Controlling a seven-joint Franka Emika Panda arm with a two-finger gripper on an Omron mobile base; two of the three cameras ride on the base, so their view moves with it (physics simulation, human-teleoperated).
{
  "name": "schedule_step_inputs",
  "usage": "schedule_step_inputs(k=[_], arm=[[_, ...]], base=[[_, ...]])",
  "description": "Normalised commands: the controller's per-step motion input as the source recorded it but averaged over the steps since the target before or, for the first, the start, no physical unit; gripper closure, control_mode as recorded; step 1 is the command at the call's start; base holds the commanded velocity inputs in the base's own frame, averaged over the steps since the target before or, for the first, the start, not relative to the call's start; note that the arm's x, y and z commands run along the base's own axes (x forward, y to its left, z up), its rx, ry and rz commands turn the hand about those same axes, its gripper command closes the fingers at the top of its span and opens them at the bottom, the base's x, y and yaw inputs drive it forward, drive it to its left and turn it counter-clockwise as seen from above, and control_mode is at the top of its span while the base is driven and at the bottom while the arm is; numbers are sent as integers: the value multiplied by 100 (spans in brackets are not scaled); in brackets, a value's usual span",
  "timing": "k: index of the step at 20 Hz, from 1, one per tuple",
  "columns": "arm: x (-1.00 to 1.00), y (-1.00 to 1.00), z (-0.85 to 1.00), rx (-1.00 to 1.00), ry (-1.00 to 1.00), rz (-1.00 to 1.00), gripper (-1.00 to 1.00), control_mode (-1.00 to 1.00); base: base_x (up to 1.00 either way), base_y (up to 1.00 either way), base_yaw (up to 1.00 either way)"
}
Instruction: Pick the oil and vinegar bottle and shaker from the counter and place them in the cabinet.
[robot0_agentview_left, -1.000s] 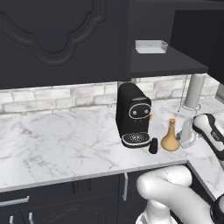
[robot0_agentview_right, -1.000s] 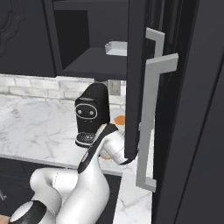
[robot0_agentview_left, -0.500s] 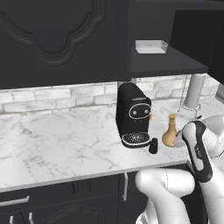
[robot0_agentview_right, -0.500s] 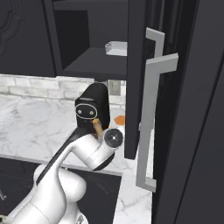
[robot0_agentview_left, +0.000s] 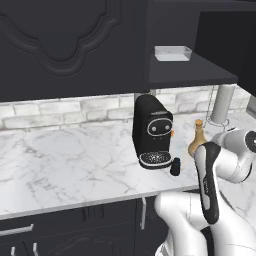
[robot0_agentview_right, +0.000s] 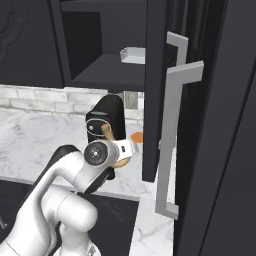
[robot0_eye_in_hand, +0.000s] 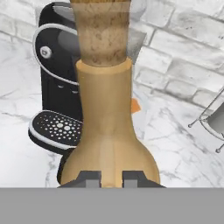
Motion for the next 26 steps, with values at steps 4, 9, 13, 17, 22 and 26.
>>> schedule_step_inputs(k=[4, 9, 13, 17, 22, 26], arm=[[-7, 0, 51, 5, 2, -17, 100, -100], [-10, 0, 46, 7, 9, -11, 100, -100], [-7, 0, 40, 3, 13, -8, 100, -100], [-14, -1, 46, 5, 13, -4, 100, -100], [-29, -14, 51, 0, 1, 0, 100, -100], [-31, -10, 56, 0, -9, -2, 100, -100]], base=[[0, 0, 0], [0, 0, 0], [0, 0, 0], [0, 0, 0], [0, 0, 0], [0, 0, 0]])
